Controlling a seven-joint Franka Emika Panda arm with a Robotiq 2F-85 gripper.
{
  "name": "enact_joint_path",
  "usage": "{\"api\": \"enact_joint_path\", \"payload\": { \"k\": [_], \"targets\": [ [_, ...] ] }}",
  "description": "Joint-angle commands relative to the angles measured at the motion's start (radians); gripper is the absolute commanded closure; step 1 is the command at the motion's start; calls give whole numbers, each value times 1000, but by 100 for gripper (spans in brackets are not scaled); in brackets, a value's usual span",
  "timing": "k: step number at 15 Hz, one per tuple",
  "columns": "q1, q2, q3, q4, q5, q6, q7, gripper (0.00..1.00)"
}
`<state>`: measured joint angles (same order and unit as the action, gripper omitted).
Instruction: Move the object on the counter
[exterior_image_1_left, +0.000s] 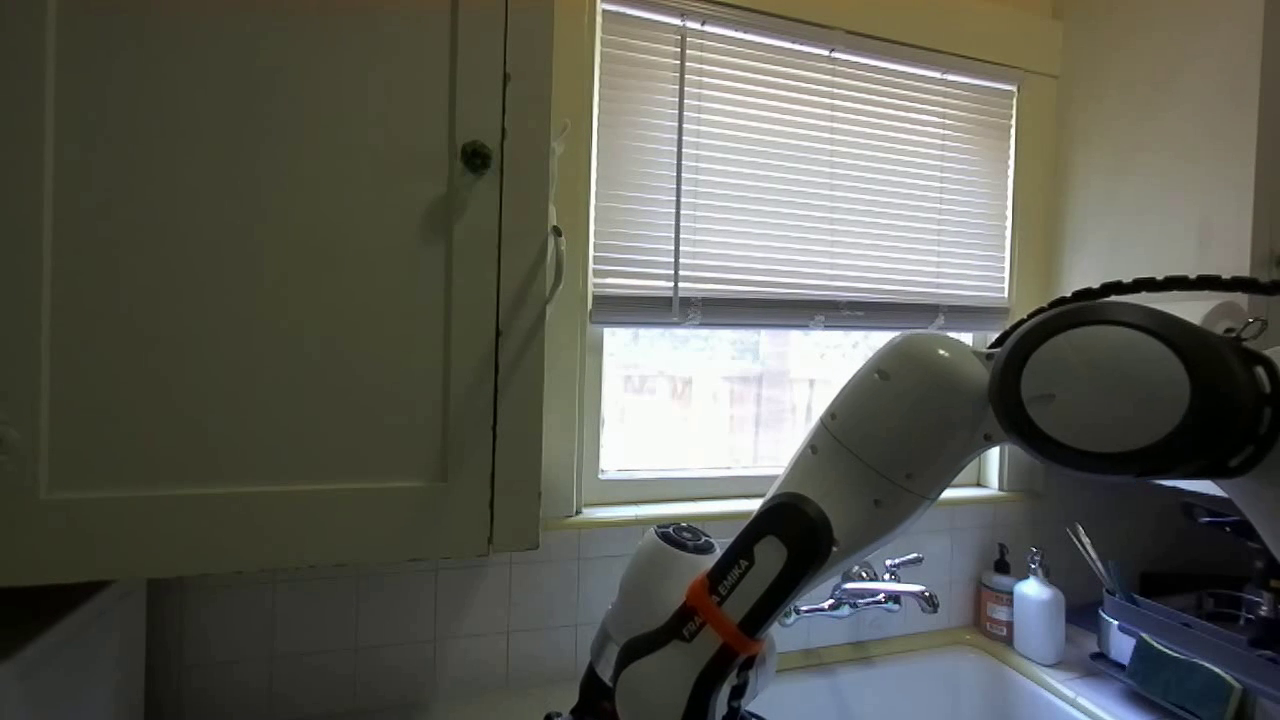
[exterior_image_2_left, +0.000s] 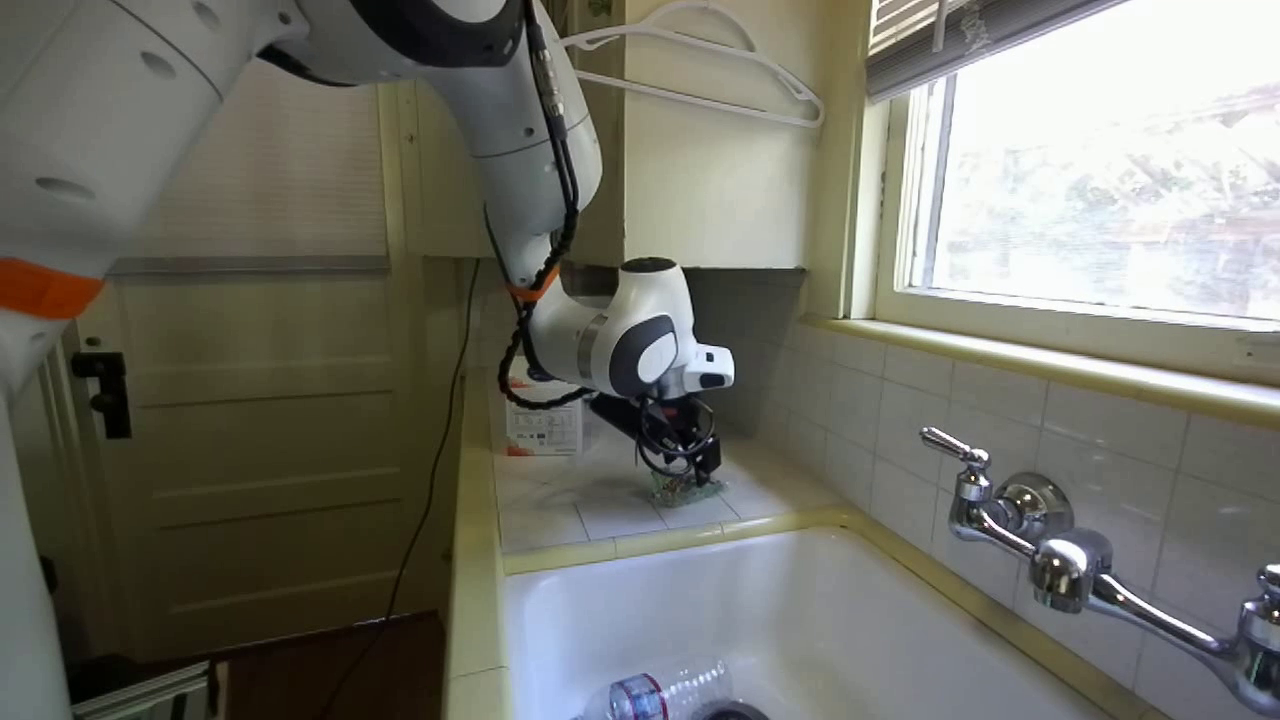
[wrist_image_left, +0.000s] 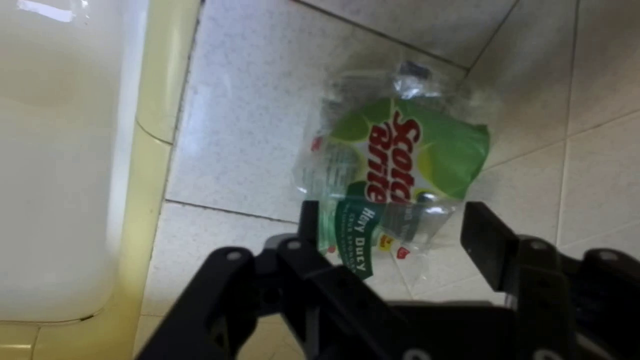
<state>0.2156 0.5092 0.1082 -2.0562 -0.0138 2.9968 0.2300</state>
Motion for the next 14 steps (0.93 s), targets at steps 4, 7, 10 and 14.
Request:
{"api": "enact_joint_path", "payload": {
  "k": [4, 7, 10, 14],
  "targets": [
    [42, 26, -42, -20, -13, 26, -66, 77],
    [47, 20, -40, -25, -7, 13, -75, 100],
    [33, -8, -1, -24, 19, -30, -75, 100],
    [-27, -74, 136, -29, 90, -82, -114, 100]
  ]
}}
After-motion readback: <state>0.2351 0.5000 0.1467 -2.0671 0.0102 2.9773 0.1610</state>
